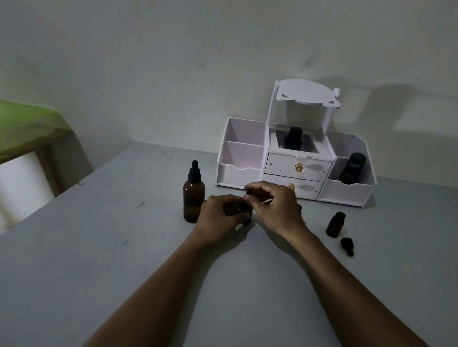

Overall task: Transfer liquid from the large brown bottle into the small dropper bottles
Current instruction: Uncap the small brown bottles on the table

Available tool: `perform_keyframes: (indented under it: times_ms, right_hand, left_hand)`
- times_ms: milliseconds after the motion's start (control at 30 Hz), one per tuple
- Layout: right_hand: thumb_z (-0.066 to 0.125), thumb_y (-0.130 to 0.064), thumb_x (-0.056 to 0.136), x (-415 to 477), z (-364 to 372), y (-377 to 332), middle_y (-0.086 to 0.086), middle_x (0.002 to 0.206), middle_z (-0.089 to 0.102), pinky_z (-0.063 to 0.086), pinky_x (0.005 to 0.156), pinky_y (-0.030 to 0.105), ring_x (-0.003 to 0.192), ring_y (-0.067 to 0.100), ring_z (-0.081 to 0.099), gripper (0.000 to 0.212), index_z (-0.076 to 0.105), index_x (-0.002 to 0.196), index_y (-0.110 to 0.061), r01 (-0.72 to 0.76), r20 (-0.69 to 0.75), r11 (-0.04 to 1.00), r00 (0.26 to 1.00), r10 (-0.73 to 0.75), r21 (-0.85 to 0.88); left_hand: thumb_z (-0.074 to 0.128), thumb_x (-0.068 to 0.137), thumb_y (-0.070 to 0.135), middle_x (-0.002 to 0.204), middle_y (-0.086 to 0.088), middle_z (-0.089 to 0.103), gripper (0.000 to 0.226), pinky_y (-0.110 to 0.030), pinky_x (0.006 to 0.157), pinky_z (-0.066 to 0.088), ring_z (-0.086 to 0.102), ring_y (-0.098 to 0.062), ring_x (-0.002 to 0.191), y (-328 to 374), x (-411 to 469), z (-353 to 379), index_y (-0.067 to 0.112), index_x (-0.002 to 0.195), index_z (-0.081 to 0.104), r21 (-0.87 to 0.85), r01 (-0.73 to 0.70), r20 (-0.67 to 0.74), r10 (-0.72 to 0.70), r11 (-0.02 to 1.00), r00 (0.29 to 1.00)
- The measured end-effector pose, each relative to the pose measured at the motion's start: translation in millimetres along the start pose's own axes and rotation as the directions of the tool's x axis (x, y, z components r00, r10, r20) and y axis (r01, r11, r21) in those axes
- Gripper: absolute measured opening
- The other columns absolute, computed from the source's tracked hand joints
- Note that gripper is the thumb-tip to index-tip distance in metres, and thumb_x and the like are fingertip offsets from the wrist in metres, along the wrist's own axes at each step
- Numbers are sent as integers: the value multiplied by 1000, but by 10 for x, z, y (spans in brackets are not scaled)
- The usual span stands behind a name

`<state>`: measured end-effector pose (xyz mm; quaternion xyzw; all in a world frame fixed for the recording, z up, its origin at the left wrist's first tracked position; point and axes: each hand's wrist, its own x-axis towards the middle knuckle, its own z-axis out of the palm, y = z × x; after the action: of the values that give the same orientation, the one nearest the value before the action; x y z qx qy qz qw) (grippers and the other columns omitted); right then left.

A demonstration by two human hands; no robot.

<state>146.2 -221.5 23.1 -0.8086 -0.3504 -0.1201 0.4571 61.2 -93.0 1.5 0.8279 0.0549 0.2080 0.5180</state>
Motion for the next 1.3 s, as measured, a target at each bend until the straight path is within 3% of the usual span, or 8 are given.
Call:
perform_keyframes:
  times_ms: [200,333,533,633,767,967,1100,1300]
  right_hand:
    - [82,-26,79,-85,64,-6,-3,88,73,46,65,0,75,-2,63,23,73,97,-14,-7,-135,1000,991,6,-8]
    - [77,-20,84,-176,97,-35,-7,107,70,54,79,8,95,3,65,38,68,121,-16,28,-150,999,988,-24,20]
    - [83,-18,79,-152,119,-47,-4,102,73,58,80,17,87,1,65,35,72,112,-16,-51,-181,997,981,62,64]
    - [79,-24,83,-170,135,-56,-8,105,68,56,77,12,92,1,64,41,67,122,-20,-17,-178,996,983,32,86]
    - [74,-15,87,-179,154,-39,-1,112,74,58,90,26,101,9,68,30,72,117,-15,-51,-185,995,980,67,90]
    - [76,-22,85,-175,168,-44,-4,109,70,54,76,10,97,5,64,34,68,118,-18,-18,-210,992,977,43,121]
    - [67,-8,90,-187,195,-17,-1,114,73,54,87,14,104,7,66,28,71,117,-14,0,-194,994,981,22,112]
    - [78,-20,83,-175,203,-1,-4,106,70,53,73,9,93,5,64,34,70,116,-16,18,-239,994,971,7,104]
  left_hand:
    - [76,84,8,93,12,73,26,-5,72,50,71,-2,88,-16,-3,2,14,110,75,-2,-33,-7,33,999,999]
    - [75,86,9,91,18,71,25,-8,72,52,70,2,87,-30,7,3,16,110,75,-7,-38,10,38,999,999]
    - [77,83,8,91,10,76,23,-17,81,57,73,-2,85,-62,39,-23,17,105,77,-6,-50,5,50,999,999]
    - [76,85,9,87,16,73,20,-11,69,54,73,-1,82,-45,20,-22,19,102,76,-14,-44,22,44,999,999]
    - [76,85,7,87,22,70,26,-4,65,49,69,10,79,-46,18,-12,15,109,76,-28,-59,32,60,998,998]
    - [76,85,8,86,22,70,22,-6,64,50,70,7,78,-64,30,10,19,104,76,-23,-61,29,62,998,998]
    - [76,85,9,88,25,67,29,-5,66,49,67,11,78,-62,23,6,15,114,74,-26,-72,48,73,997,996]
    - [76,85,7,87,21,70,24,-5,67,50,70,7,80,-85,36,4,18,106,75,-26,-58,30,59,998,998]
